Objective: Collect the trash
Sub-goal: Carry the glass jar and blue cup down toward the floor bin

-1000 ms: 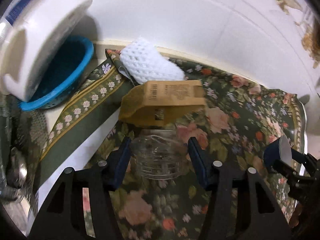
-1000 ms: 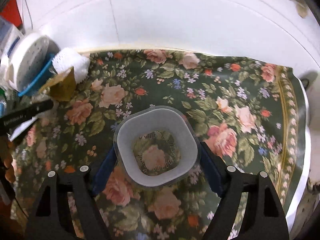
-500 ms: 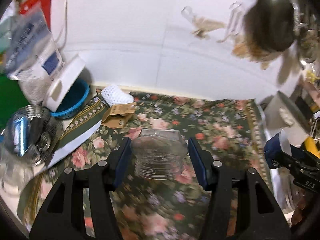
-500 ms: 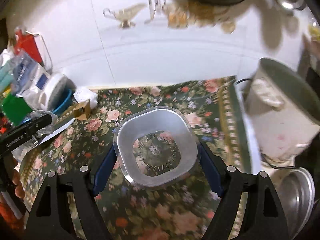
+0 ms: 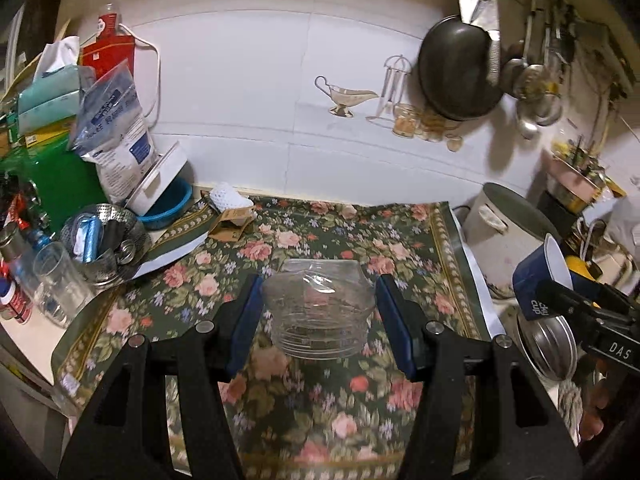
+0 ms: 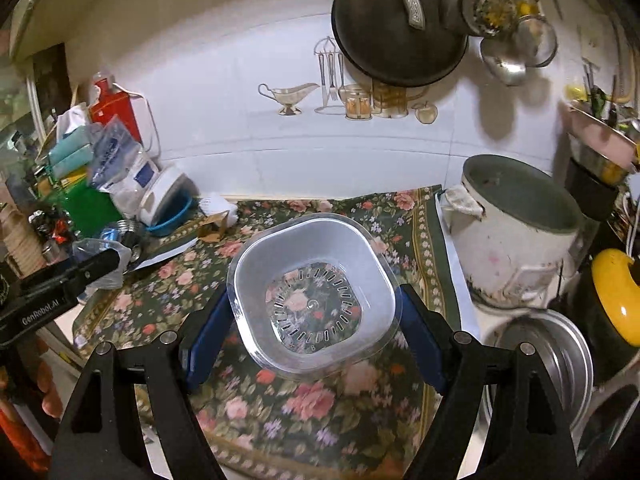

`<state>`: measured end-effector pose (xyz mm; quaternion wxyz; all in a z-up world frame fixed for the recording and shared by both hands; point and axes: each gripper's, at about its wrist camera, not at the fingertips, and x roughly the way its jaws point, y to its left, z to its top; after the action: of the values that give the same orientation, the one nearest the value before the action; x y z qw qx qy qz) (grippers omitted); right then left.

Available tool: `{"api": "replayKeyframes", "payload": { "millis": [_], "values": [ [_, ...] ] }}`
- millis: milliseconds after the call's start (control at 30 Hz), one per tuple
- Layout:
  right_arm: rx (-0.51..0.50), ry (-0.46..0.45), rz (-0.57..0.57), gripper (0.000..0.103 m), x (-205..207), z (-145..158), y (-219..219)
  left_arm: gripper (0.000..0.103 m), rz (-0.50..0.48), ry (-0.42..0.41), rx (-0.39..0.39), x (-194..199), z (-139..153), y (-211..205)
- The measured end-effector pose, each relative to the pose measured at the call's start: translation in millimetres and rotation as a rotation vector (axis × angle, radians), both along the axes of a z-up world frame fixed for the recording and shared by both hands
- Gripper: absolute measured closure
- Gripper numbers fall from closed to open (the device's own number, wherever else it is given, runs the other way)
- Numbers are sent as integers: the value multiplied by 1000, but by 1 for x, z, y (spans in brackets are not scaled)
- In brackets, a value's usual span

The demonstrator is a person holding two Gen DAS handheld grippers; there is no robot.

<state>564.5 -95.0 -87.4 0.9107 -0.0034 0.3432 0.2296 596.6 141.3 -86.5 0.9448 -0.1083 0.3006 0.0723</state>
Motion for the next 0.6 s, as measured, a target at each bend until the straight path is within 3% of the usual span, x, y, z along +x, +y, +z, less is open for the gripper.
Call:
{"api": "replayKeyframes", "payload": {
  "millis": [600],
  "values": [
    [36, 119, -149, 25, -200, -33, 55, 46, -164, 64, -9, -193, -29, 45]
  ]
}}
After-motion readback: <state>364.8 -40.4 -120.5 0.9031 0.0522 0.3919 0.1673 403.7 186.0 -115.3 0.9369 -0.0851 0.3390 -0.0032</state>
